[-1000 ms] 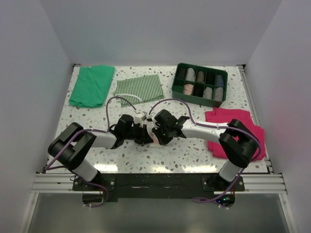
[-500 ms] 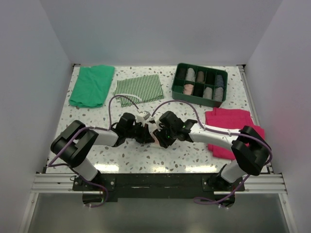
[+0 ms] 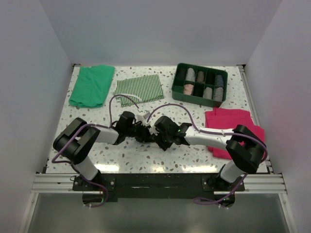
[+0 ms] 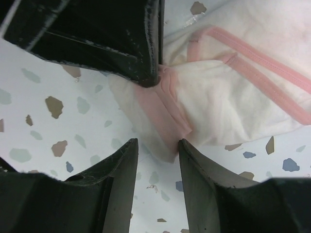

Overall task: Roll the underwear
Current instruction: Roll the underwear to the center of the board.

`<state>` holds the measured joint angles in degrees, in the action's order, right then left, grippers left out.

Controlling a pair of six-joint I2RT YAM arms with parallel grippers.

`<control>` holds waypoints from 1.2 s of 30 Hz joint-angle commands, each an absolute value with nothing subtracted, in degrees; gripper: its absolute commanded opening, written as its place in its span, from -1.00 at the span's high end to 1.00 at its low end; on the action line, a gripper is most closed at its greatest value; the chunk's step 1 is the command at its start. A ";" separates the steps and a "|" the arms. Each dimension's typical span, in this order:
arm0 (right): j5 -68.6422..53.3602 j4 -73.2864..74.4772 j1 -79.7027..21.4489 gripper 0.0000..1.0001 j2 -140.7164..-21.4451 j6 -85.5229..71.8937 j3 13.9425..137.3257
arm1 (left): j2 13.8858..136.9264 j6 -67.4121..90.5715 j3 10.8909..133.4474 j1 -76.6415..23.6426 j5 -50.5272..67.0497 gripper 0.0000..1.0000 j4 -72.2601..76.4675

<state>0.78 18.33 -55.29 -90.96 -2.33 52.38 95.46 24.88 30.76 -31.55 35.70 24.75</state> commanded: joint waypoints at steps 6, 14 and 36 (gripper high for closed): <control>5.10 19.07 -55.55 0.12 -94.21 -0.62 54.40 | 98.70 22.94 30.76 -29.53 33.84 0.91 21.44; 2.21 18.81 -56.69 0.20 -96.85 -2.19 55.02 | 100.11 23.12 31.29 -28.48 34.63 0.91 22.06; -8.70 2.11 -56.78 0.24 -93.78 -29.35 47.64 | 92.81 23.20 29.88 -26.89 28.12 0.92 16.61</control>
